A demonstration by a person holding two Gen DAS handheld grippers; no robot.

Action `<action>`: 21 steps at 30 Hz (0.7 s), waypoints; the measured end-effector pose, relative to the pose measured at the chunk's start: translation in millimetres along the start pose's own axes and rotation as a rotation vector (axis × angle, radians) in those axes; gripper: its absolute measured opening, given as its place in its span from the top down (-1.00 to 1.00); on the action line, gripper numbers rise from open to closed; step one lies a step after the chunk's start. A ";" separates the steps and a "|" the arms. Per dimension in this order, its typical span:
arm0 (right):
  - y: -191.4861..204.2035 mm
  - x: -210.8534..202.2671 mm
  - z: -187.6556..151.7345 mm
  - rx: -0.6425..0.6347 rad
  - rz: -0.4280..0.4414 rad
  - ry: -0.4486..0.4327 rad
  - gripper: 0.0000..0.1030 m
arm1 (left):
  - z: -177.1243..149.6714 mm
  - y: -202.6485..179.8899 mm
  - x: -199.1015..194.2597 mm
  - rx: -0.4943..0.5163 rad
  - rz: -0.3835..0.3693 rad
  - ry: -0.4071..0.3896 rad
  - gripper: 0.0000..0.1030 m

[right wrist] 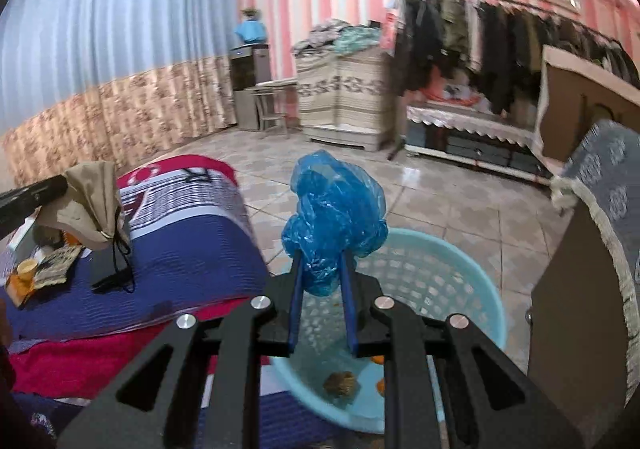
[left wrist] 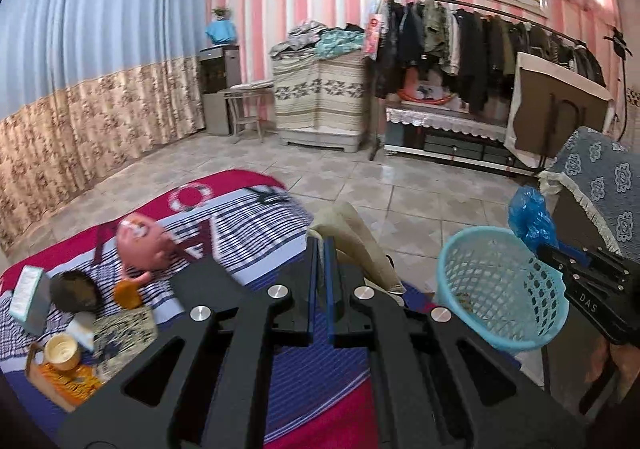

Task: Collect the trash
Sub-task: 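Carry the blue bag over the wastebasket and open the right tool to drop it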

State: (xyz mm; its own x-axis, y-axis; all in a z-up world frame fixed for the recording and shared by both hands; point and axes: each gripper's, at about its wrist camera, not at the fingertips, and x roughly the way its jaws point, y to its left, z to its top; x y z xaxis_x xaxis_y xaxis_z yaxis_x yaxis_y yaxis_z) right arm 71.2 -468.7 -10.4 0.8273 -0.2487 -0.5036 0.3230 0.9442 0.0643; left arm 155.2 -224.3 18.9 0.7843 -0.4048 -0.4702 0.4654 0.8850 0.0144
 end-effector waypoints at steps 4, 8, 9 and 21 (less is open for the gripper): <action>-23.9 6.8 0.7 0.034 -0.029 0.005 0.65 | 2.9 -25.4 17.4 0.023 -0.033 0.008 0.96; -50.0 12.7 -1.5 0.069 -0.058 0.012 0.65 | 0.4 -48.2 33.2 0.042 -0.058 0.021 0.96; -57.3 15.0 -2.7 0.081 -0.064 0.017 0.65 | 2.6 -53.2 38.2 0.044 -0.063 0.026 0.96; -107.0 18.3 -10.5 0.170 -0.104 0.006 0.65 | 4.5 -114.2 74.1 0.098 -0.132 0.050 0.96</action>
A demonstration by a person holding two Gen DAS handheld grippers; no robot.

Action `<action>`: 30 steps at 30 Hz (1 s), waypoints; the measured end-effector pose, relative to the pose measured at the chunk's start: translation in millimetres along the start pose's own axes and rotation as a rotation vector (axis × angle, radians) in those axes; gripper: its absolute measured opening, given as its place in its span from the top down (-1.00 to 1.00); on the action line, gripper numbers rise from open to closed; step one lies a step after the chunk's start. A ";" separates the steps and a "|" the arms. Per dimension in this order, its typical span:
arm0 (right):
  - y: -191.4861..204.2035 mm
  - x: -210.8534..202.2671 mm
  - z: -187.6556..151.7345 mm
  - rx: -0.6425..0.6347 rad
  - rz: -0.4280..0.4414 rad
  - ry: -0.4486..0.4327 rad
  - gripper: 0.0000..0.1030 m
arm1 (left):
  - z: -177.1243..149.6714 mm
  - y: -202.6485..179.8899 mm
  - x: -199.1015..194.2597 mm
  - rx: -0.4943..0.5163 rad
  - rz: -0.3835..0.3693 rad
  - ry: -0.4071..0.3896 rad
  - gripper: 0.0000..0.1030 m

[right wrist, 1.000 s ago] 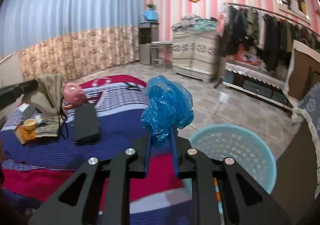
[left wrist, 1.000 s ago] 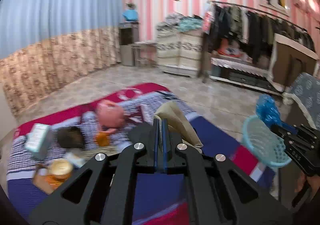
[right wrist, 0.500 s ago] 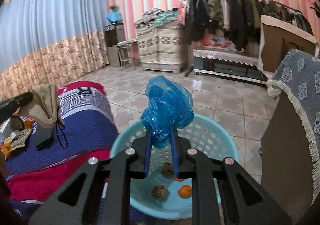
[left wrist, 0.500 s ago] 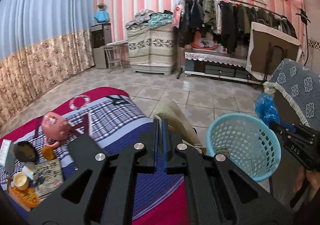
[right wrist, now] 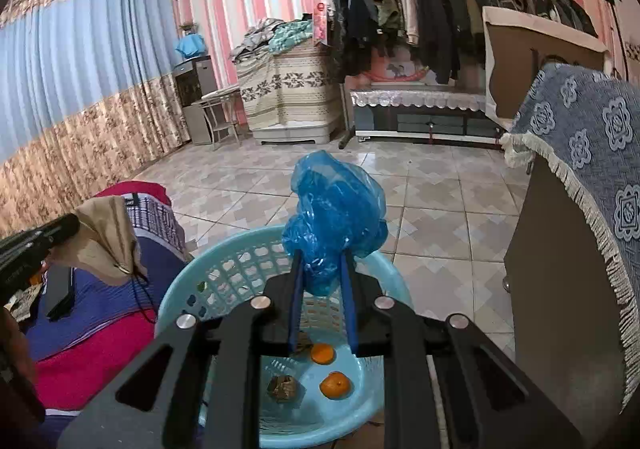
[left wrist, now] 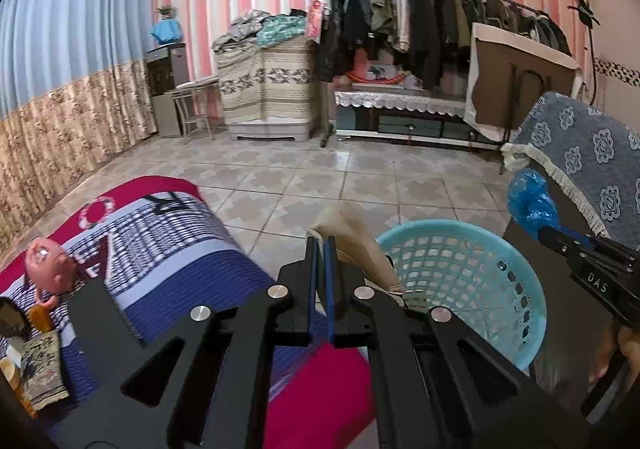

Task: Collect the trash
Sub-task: 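Carry the blue bag over the wastebasket and open the right tool to drop it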

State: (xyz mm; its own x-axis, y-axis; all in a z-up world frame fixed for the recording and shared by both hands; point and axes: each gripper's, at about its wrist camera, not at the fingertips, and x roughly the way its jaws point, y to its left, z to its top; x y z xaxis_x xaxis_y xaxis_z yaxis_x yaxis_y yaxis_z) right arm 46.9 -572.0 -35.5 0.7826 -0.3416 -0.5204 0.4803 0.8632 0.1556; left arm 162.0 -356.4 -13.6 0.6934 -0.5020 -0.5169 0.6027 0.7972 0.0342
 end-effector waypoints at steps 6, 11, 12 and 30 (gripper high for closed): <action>-13.7 2.1 -1.2 0.054 -0.013 0.000 0.65 | 3.3 -36.2 21.9 0.054 -0.049 0.014 0.95; -13.3 4.9 -2.2 0.056 -0.007 0.008 0.65 | 2.7 -54.2 43.0 0.094 -0.046 0.033 0.90; -13.4 5.6 -2.9 0.056 -0.005 0.011 0.65 | 1.9 -54.3 47.1 0.097 -0.040 0.042 0.76; 12.3 32.8 -8.4 0.016 0.023 0.069 0.61 | -1.0 17.0 22.4 -0.030 0.131 0.024 -0.87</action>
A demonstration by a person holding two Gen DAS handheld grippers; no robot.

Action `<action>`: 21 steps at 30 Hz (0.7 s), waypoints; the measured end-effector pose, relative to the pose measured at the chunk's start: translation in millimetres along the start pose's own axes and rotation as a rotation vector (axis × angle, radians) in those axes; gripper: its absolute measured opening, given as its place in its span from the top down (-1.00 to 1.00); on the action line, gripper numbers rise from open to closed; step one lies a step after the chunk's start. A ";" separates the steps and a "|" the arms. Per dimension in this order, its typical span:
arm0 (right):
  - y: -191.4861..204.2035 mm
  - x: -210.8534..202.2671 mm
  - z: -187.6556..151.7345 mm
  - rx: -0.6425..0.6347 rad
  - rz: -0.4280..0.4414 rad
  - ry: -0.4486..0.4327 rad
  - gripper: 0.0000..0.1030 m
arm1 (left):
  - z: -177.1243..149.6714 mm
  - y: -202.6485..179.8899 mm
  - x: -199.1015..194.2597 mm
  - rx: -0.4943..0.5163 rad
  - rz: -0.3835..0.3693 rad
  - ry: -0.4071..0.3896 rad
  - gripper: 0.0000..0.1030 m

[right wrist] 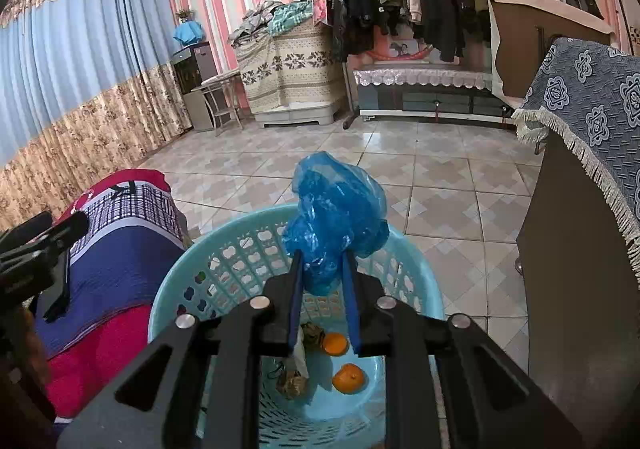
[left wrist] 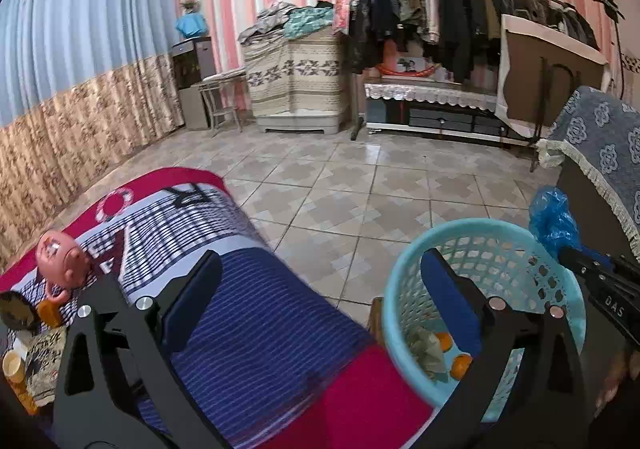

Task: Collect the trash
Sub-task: 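Carry the blue bag over the wastebasket and open the right tool to drop it, then move both tools back over the bed toward the remaining wrappers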

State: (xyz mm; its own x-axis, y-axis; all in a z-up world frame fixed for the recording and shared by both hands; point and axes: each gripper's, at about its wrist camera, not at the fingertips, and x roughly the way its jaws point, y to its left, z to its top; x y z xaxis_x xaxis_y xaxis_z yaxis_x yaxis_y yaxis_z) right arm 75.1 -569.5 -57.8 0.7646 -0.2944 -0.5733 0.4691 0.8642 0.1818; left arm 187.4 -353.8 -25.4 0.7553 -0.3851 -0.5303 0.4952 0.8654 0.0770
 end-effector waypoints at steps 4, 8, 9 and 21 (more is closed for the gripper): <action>6.7 2.9 -1.2 -0.011 -0.014 -0.008 -0.30 | -3.9 17.3 -9.0 -0.030 0.019 -0.006 -0.89; 14.3 5.7 -0.6 -0.029 -0.018 0.003 -0.48 | -10.4 27.0 -16.4 -0.032 0.047 -0.003 -0.89; 15.4 5.7 -0.5 -0.029 -0.020 0.003 -0.57 | -12.2 30.0 -17.9 -0.038 0.050 -0.002 -0.89; 43.8 0.9 0.5 -0.071 -0.055 -0.029 -0.85 | -36.8 86.0 -45.0 -0.113 0.113 0.009 -0.89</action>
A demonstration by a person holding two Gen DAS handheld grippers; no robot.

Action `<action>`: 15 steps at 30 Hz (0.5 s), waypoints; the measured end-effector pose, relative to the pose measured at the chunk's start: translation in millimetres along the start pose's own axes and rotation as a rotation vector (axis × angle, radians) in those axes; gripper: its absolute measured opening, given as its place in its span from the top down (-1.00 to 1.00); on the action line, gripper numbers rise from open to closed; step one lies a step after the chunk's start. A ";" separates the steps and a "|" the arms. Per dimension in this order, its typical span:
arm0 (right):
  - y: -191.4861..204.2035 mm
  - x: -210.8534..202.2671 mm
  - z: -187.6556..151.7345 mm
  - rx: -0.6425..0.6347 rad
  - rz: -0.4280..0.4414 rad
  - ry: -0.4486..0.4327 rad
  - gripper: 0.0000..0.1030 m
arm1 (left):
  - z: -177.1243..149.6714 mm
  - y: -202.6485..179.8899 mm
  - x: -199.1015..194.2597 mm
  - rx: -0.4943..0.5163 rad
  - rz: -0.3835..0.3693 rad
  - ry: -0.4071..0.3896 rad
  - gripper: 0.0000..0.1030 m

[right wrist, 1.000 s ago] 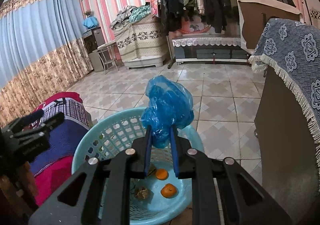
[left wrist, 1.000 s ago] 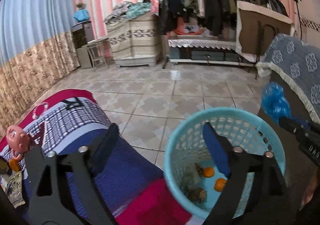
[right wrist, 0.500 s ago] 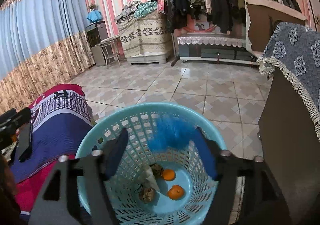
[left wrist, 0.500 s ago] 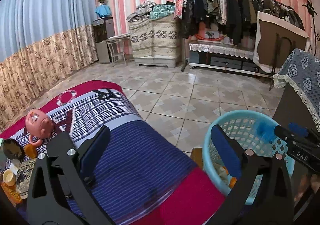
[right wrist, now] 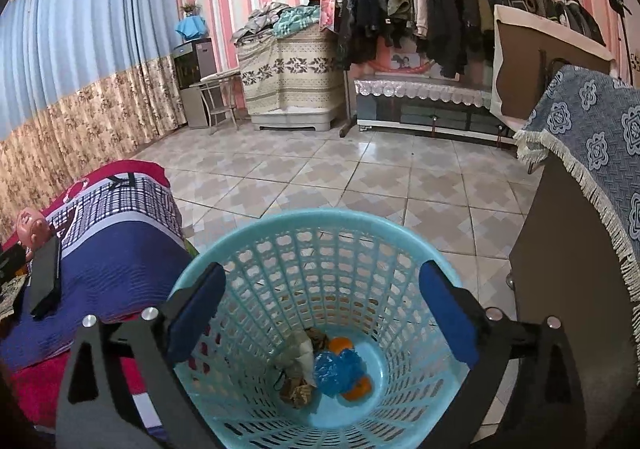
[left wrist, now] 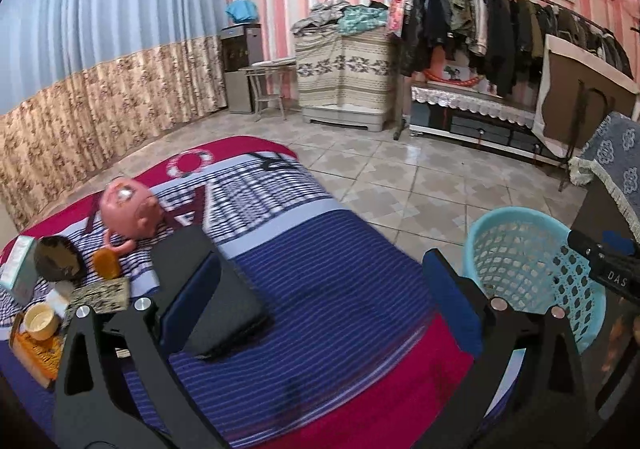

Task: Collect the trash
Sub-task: 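Move both tools back over the bed toward the remaining wrappers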

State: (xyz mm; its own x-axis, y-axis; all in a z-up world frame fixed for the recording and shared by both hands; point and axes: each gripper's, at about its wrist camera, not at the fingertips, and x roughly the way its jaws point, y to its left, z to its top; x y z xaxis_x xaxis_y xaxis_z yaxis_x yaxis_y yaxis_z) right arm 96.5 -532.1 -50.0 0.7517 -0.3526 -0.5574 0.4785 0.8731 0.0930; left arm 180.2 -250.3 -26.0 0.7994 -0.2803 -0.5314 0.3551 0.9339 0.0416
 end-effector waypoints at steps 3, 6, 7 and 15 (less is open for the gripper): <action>16.0 -3.7 0.5 -0.016 0.010 -0.009 -0.86 | -6.8 20.5 -7.7 -0.013 0.029 -0.004 -0.89; 35.6 -7.6 0.4 -0.043 0.026 -0.021 -0.86 | -12.3 43.2 -16.6 -0.032 0.055 -0.004 -0.89; 41.0 -8.7 -0.1 -0.051 0.034 -0.022 -0.86 | -14.0 52.4 -19.8 -0.042 0.065 -0.005 -0.89; 103.4 -22.8 -8.3 -0.154 0.114 -0.039 -0.86 | -26.4 115.8 -50.0 -0.095 0.150 -0.025 -0.89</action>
State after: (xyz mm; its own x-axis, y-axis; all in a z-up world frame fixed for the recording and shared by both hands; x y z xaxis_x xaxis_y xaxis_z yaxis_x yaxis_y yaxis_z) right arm 125.1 -431.0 -34.5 0.8156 -0.2588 -0.5176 0.3164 0.9483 0.0244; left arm 168.5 -122.3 -16.9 0.8524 -0.1405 -0.5037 0.1842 0.9822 0.0378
